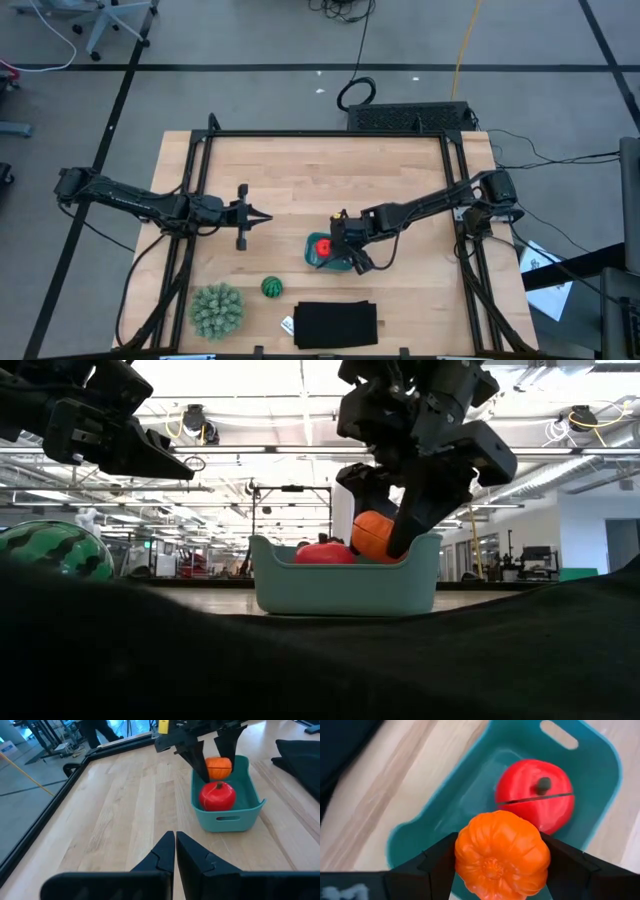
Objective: Pick and placing Produce into tupperware
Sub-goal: Put the pumpkin into the basket, then adjust the basket on the table, then put the watermelon into the basket
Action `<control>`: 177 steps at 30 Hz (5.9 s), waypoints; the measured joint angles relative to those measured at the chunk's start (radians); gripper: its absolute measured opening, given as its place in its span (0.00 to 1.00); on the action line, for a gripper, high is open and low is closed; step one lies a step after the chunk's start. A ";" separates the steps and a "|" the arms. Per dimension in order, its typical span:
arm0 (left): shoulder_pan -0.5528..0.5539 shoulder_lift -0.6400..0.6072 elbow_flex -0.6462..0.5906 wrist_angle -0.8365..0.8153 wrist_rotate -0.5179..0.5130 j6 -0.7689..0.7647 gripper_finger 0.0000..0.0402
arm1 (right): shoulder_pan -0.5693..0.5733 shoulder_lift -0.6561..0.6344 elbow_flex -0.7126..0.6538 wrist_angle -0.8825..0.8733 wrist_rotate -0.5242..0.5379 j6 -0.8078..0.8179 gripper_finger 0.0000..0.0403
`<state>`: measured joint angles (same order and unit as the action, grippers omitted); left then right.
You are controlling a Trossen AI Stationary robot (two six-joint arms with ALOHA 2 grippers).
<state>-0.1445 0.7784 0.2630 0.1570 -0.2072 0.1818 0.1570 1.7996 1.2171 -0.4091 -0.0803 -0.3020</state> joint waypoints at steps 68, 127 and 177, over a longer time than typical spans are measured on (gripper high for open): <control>-0.001 0.000 0.000 0.012 0.025 -0.004 0.05 | 0.021 -0.059 0.173 -0.239 0.196 0.044 0.50; -0.001 0.000 0.000 -0.013 0.024 -0.003 0.05 | -0.174 0.059 0.172 -0.086 0.127 -0.002 0.00; -0.001 0.000 0.000 -0.027 0.022 0.004 0.05 | -0.170 0.088 0.172 -0.073 0.003 -0.003 0.00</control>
<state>-0.1454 0.7788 0.2630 0.1303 -0.1847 0.1856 -0.0132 1.8878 1.3895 -0.4817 -0.0768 -0.3049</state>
